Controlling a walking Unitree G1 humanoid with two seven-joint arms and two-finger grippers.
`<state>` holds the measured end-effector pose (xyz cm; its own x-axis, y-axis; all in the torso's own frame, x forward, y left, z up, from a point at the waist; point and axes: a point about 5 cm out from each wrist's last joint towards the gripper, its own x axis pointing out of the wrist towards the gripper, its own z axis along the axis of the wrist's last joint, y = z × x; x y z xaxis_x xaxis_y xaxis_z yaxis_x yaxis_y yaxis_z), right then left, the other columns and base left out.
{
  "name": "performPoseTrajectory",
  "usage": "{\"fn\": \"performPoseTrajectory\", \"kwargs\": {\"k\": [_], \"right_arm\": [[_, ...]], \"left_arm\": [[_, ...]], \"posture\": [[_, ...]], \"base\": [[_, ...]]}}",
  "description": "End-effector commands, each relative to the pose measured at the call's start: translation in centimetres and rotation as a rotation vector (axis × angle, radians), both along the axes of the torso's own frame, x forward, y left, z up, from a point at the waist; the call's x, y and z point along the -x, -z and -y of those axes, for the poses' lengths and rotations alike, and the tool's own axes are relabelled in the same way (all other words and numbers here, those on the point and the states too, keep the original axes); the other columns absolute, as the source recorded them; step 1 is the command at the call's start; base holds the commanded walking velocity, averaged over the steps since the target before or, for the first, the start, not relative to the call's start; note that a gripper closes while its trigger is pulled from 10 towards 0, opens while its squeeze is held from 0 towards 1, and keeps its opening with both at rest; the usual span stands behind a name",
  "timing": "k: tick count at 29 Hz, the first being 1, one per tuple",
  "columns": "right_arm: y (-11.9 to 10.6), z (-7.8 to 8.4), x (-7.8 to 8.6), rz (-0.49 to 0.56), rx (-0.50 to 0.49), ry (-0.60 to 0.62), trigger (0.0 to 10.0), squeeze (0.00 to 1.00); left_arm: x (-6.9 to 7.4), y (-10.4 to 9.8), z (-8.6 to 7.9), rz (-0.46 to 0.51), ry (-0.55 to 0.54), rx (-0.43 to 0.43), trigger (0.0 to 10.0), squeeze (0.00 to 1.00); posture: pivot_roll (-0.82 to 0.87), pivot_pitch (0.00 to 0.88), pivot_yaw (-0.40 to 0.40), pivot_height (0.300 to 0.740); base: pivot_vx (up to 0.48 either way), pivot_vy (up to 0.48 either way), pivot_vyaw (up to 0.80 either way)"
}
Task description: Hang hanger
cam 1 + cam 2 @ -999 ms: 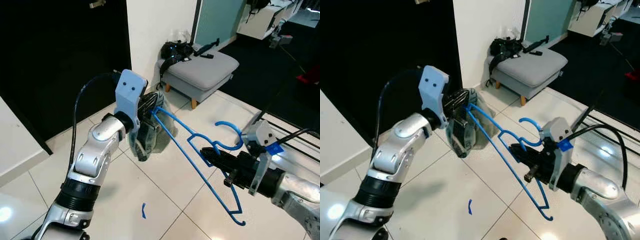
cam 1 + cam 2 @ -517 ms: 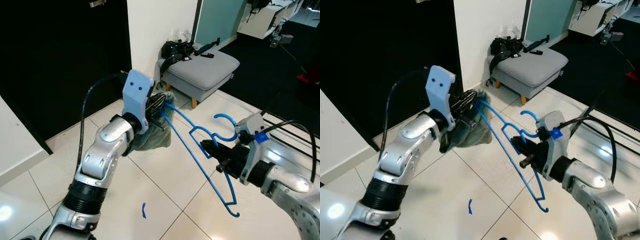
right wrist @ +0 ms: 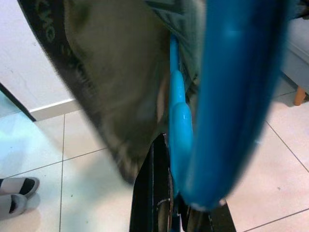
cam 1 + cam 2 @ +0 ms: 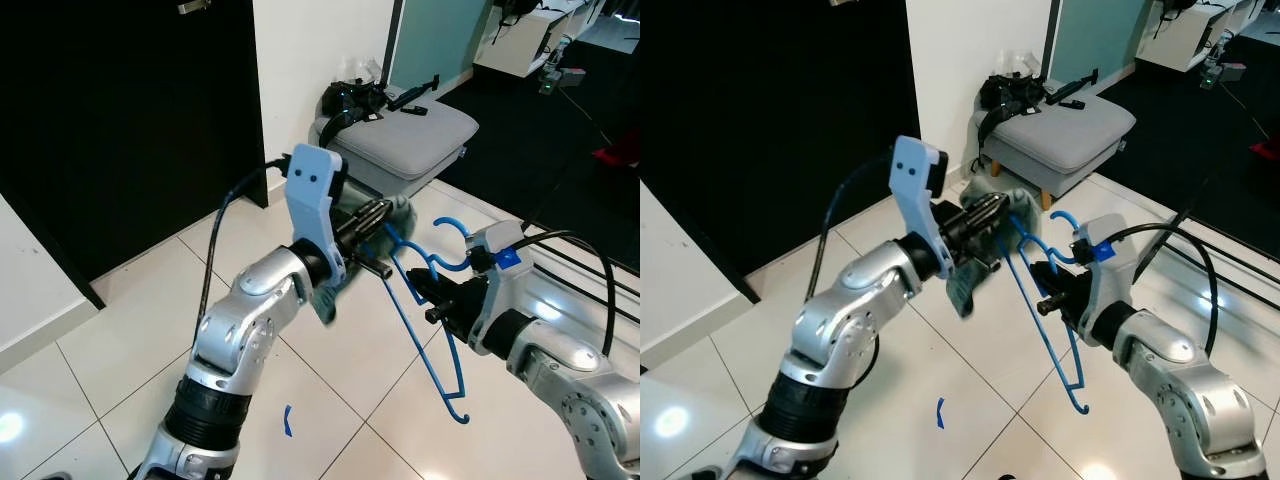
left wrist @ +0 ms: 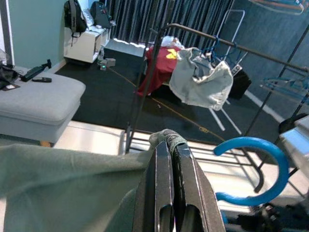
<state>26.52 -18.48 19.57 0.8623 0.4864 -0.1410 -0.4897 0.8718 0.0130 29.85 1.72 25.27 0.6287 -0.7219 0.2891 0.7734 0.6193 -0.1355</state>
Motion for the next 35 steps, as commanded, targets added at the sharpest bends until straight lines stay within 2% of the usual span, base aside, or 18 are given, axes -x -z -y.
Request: {"fn": "performPoseTrajectory", "kwargs": {"k": [1, 5, 13, 21, 22, 24, 25, 26, 29, 30, 32, 35], "right_arm": [[0.1, -0.5, 0.0, -0.009, -0.013, -0.025, 10.0, 0.0], [0.0, -1.2, -0.4, 0.002, -0.035, -0.026, 10.0, 0.0], [0.0, -1.7, -0.5, 0.01, -0.051, -0.033, 10.0, 0.0], [-0.5, -1.5, -0.8, 0.031, -0.062, -0.015, 10.0, 0.0], [-0.5, -1.4, -0.8, 0.032, -0.061, -0.011, 10.0, 0.0], [-0.5, -1.4, -0.8, 0.032, -0.059, -0.008, 10.0, 0.0], [-0.5, -1.3, -0.8, 0.034, -0.059, -0.006, 10.0, 0.0], [-0.5, -1.3, -0.8, 0.034, -0.059, -0.006, 10.0, 0.0], [-0.7, -1.3, -0.9, 0.043, -0.064, -0.006, 10.0, 0.0], [-0.7, -1.3, -0.9, 0.043, -0.064, -0.006, 10.0, 0.0], [-1.2, -1.3, -1.0, 0.064, -0.081, -0.023, 10.0, 0.0], [-1.4, -1.2, -1.0, 0.074, -0.087, -0.032, 10.0, 0.0]], "left_arm": [[0.5, 0.1, 0.6, -0.011, 0.03, 0.007, 10.0, 0.0], [1.0, -0.2, 1.7, -0.036, 0.076, 0.033, 10.0, 0.0], [1.3, -0.4, 2.2, -0.048, 0.099, 0.032, 10.0, 0.0], [1.8, 0.5, 2.5, -0.042, 0.124, -0.037, 10.0, 0.0], [2.0, 0.7, 2.5, -0.039, 0.141, -0.057, 10.0, 0.54], [2.2, 0.8, 2.5, -0.037, 0.153, -0.07, 10.0, 0.54], [2.7, 1.1, 2.6, -0.035, 0.21, -0.092, 10.0, 1.0], [2.7, 1.1, 2.6, -0.035, 0.21, -0.092, 10.0, 1.0], [4.2, 1.9, 2.6, -0.019, 0.337, -0.172, 10.0, 1.0], [4.2, 1.9, 2.6, -0.019, 0.337, -0.172, 10.0, 1.0], [5.3, 2.7, 2.0, 0.008, 0.441, -0.27, 10.0, 1.0], [5.4, 2.8, 1.7, 0.013, 0.462, -0.282, 10.0, 1.0]], "posture": [[-0.02, 0.147, 0.033, 0.74], [-0.02, 0.147, 0.035, 0.74], [-0.02, 0.149, 0.037, 0.74], [-0.02, 0.149, 0.038, 0.74], [-0.02, 0.15, 0.037, 0.74], [-0.02, 0.15, 0.037, 0.74], [-0.02, 0.149, 0.037, 0.74], [-0.02, 0.149, 0.037, 0.74], [-0.02, 0.147, 0.037, 0.74], [-0.02, 0.147, 0.037, 0.74], [-0.02, 0.146, 0.037, 0.74], [-0.02, 0.144, 0.037, 0.74]], "base": [[0.0, 0.0, 0.0], [0.0, 0.0, 0.0], [0.0, 0.0, 0.0], [0.0, 0.0, 0.0], [0.0, 0.0, 0.0], [0.0, 0.0, 0.0], [0.0, 0.0, 0.0], [0.0, 0.0, 0.0], [0.0, 0.0, 0.0], [0.0, 0.0, 0.0], [0.0, 0.0, 0.0], [0.0, 0.0, 0.0]]}}
